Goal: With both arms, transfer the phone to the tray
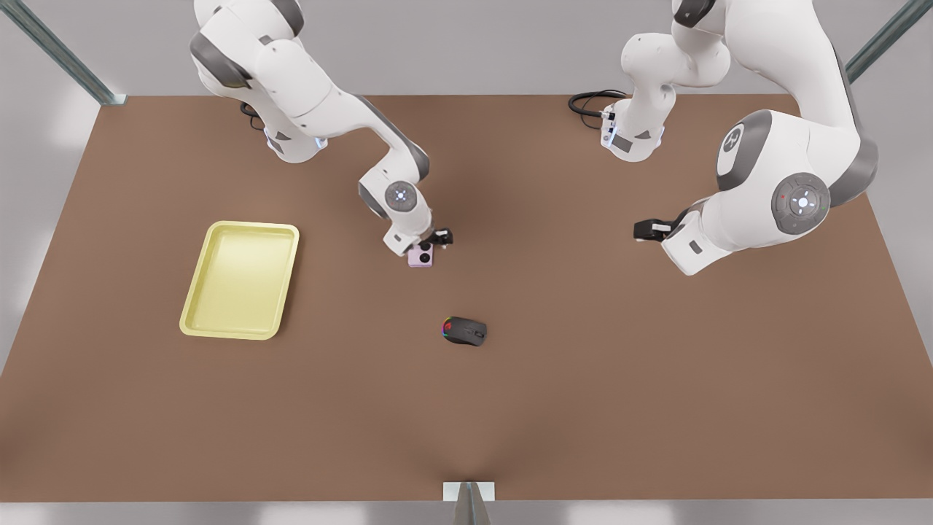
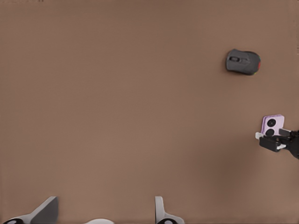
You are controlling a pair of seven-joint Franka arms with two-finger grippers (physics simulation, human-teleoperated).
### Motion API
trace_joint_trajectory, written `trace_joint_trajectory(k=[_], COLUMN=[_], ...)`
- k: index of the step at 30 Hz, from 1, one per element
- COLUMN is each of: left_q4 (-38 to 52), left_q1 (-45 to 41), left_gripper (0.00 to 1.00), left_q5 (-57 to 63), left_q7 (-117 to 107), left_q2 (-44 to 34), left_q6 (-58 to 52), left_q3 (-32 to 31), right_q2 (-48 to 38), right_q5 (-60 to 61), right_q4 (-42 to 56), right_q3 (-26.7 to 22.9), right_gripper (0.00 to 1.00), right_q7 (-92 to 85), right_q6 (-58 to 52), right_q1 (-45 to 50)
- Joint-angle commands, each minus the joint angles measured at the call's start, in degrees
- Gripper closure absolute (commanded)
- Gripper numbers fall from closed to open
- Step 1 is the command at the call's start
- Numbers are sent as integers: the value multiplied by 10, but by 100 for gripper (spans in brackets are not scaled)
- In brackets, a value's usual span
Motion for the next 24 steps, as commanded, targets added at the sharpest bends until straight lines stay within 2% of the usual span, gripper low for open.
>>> trace_joint_trajectory(k=[1,10,15,17,19,24], left_q4=[0,-1,-1,-1,-1,-1], left_q1=[0,2,3,3,3,4], left_gripper=[0,0,0,0,0,0], left_q5=[-1,0,0,0,0,0], left_q7=[55,55,55,55,55,55], left_q2=[0,6,6,7,10,11], left_q6=[0,0,0,0,0,0], left_q3=[0,0,0,1,1,2], right_q2=[1,-7,-14,-7,2,10], right_q5=[0,-1,-3,-32,-99,-99], right_q4=[0,-1,14,41,43,43], right_q3=[5,0,-14,-17,-16,-30], right_gripper=[0,0,0,0,0,0], right_q7=[110,91,104,138,188,204], right_q6=[65,45,-26,-82,-88,-95], right_q1=[1,-5,-2,1,6,6])
